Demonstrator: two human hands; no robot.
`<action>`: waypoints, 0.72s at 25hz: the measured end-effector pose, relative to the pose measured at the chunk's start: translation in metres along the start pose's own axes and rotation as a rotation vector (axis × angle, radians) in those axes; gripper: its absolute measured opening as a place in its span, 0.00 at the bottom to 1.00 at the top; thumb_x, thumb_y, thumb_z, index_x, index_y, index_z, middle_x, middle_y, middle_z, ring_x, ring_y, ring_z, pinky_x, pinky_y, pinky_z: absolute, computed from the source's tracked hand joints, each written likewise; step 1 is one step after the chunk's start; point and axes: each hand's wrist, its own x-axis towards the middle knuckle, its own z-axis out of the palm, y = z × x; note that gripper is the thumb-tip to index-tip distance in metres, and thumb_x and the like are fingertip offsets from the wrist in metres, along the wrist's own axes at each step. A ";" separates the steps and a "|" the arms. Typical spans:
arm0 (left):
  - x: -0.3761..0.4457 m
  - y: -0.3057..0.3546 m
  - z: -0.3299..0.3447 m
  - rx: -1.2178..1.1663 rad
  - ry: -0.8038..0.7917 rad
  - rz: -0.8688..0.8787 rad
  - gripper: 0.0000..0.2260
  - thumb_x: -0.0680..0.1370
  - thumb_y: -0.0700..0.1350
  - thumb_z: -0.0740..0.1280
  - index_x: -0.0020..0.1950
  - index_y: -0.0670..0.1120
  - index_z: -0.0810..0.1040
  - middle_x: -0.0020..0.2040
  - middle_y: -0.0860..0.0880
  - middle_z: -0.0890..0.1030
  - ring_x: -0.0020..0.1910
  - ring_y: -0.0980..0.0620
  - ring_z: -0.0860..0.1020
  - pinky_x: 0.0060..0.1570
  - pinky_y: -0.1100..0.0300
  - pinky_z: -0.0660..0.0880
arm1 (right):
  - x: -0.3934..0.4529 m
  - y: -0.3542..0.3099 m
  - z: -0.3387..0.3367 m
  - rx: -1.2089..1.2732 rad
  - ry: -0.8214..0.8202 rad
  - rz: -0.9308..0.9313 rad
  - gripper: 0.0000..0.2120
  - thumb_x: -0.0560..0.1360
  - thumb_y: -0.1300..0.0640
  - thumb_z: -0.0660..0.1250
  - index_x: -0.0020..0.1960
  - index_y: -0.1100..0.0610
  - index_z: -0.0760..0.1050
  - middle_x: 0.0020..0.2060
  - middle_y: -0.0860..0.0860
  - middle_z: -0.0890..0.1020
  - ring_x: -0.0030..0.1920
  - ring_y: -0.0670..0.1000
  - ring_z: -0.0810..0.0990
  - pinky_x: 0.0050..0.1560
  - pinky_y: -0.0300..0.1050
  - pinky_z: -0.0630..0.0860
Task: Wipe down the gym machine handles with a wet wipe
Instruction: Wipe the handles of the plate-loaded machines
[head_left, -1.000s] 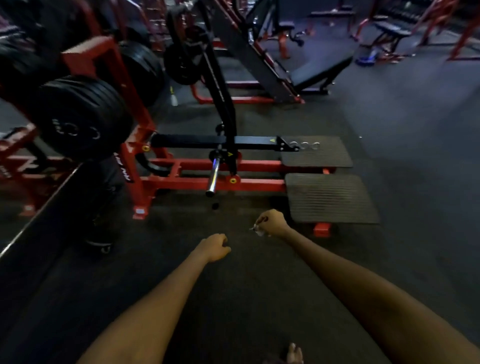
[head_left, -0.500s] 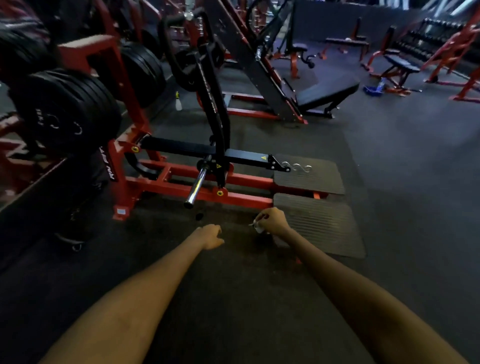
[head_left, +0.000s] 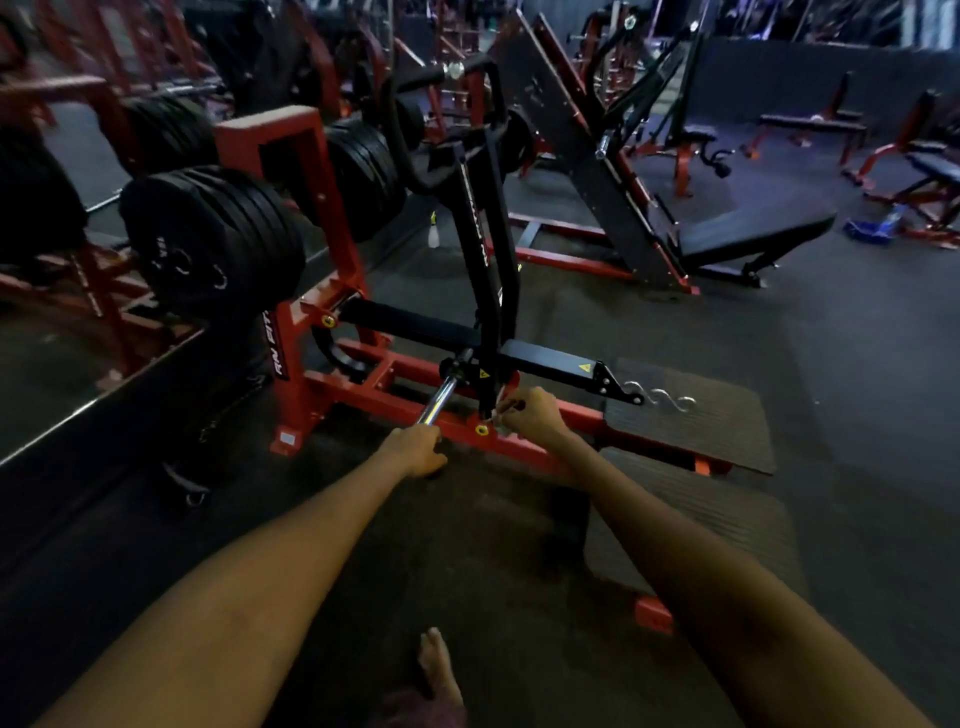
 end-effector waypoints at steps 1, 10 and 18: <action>0.023 0.003 -0.009 0.017 0.018 0.008 0.17 0.77 0.50 0.65 0.63 0.45 0.73 0.60 0.44 0.76 0.58 0.46 0.75 0.55 0.54 0.72 | 0.023 -0.002 -0.008 0.000 0.018 -0.012 0.06 0.73 0.67 0.66 0.48 0.64 0.80 0.44 0.53 0.82 0.35 0.41 0.75 0.31 0.26 0.70; 0.229 0.012 -0.137 -0.015 0.217 0.087 0.18 0.77 0.51 0.65 0.61 0.41 0.74 0.61 0.42 0.75 0.61 0.42 0.74 0.58 0.54 0.68 | 0.246 -0.039 -0.084 0.050 0.246 -0.091 0.07 0.69 0.69 0.65 0.43 0.64 0.82 0.42 0.57 0.84 0.42 0.49 0.80 0.42 0.30 0.73; 0.335 0.014 -0.238 -0.088 0.700 0.167 0.17 0.77 0.48 0.66 0.60 0.38 0.75 0.68 0.40 0.70 0.69 0.43 0.66 0.69 0.53 0.56 | 0.380 -0.069 -0.099 0.196 0.345 -0.173 0.06 0.70 0.64 0.71 0.46 0.63 0.81 0.42 0.54 0.83 0.42 0.48 0.79 0.41 0.28 0.72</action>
